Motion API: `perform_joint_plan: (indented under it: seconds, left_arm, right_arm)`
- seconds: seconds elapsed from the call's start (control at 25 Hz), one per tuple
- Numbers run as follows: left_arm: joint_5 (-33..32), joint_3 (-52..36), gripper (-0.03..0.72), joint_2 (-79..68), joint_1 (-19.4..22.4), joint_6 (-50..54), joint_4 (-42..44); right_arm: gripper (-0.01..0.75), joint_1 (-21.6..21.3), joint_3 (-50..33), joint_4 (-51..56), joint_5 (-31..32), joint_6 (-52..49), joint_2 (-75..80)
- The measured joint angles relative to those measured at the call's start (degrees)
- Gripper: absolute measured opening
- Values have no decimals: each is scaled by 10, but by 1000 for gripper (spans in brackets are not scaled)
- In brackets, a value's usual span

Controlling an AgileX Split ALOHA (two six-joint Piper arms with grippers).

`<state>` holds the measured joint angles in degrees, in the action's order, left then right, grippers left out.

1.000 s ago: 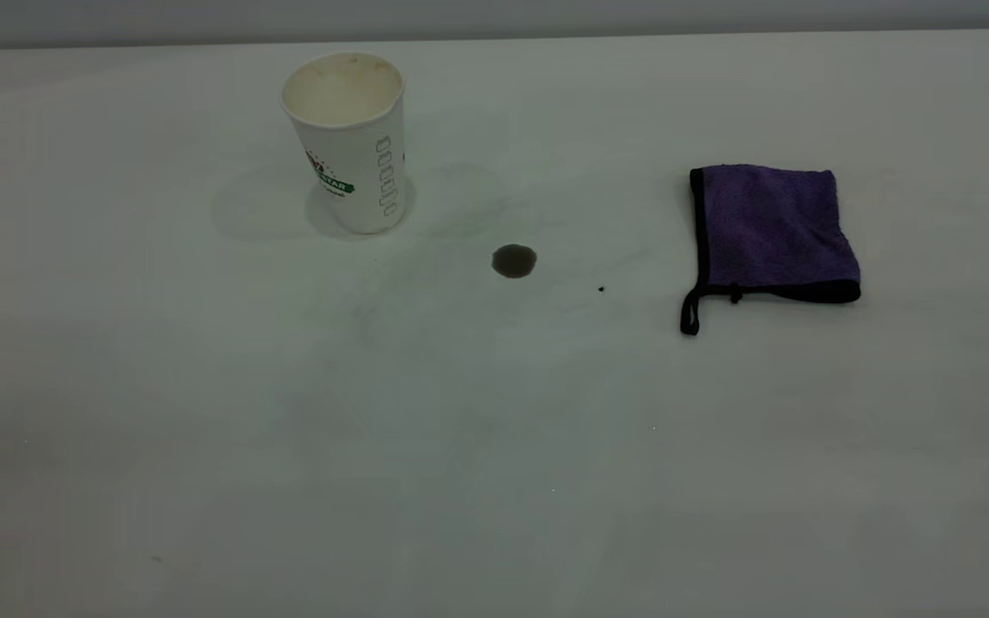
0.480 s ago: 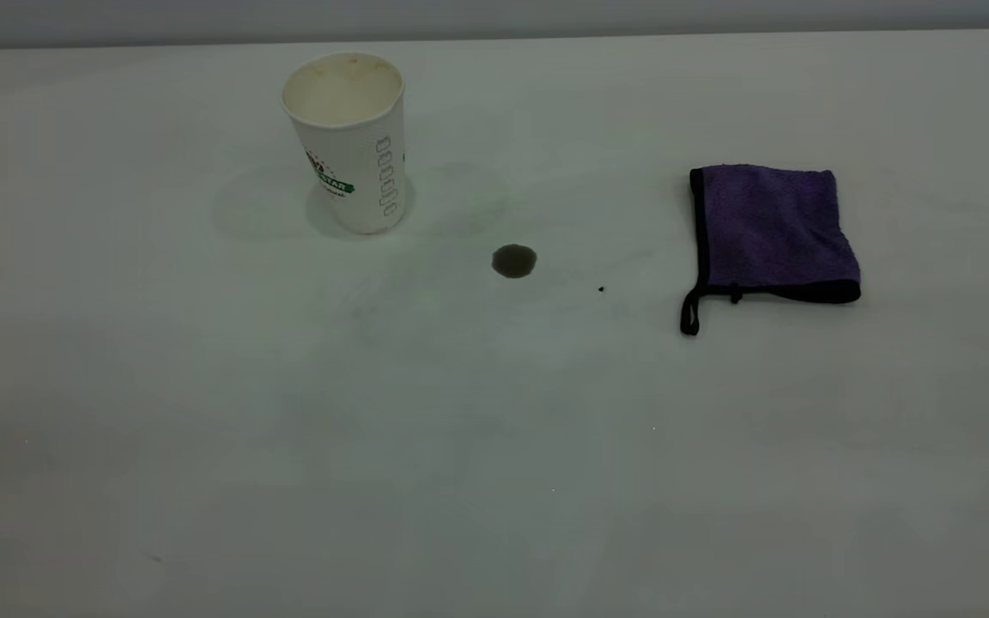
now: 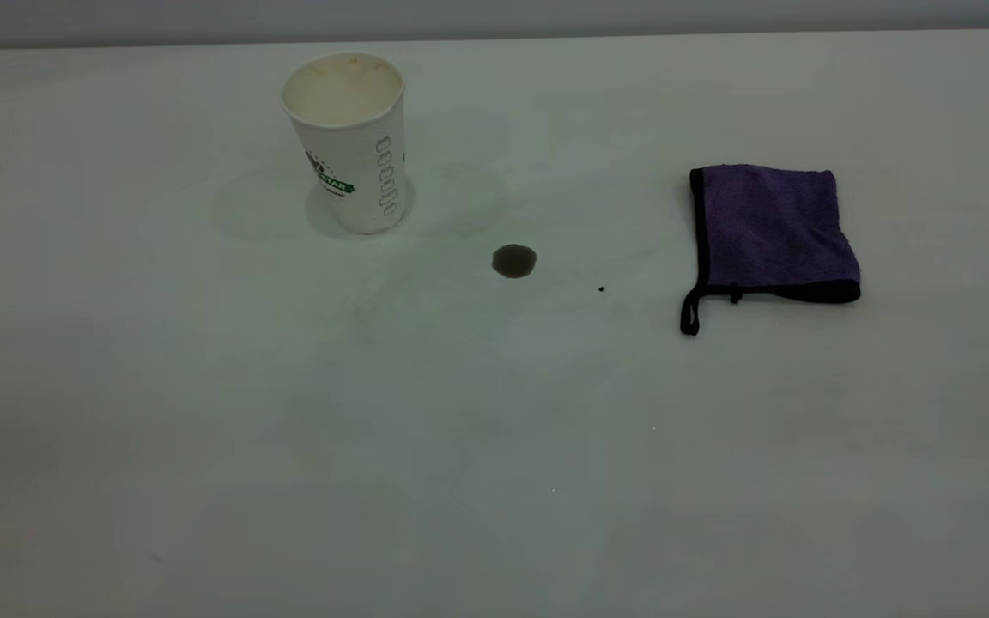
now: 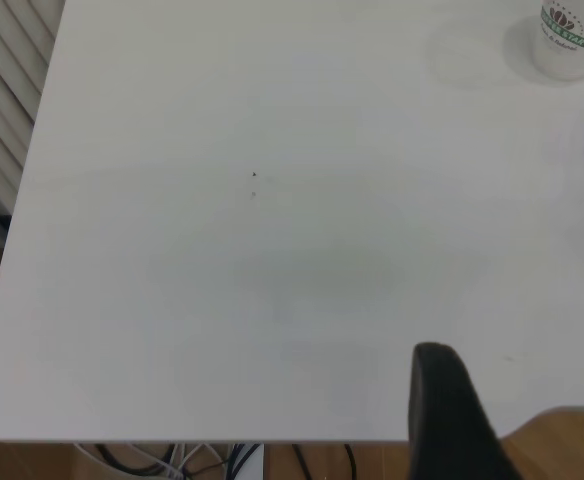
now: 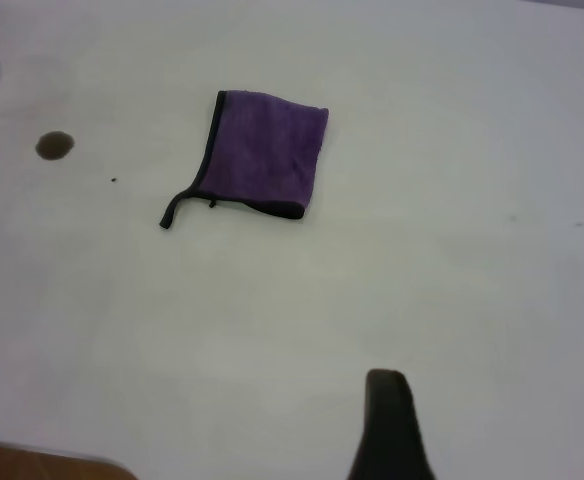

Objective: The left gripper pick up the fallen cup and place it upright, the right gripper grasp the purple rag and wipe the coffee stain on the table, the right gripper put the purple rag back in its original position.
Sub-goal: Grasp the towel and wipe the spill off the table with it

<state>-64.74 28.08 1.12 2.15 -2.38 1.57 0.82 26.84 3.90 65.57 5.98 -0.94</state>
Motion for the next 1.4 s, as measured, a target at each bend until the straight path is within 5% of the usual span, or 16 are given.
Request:
perform_joint_plan:
  seconds: [0.88,1.4]
  left_arm:
    - [0,0,437,0,0,0,0]
    - [0,0,437,0,0,1,0]
  right_arm:
    - [594,0,18,-5,2,-10,19]
    - [617,0,183,-13,-47,-24,412]
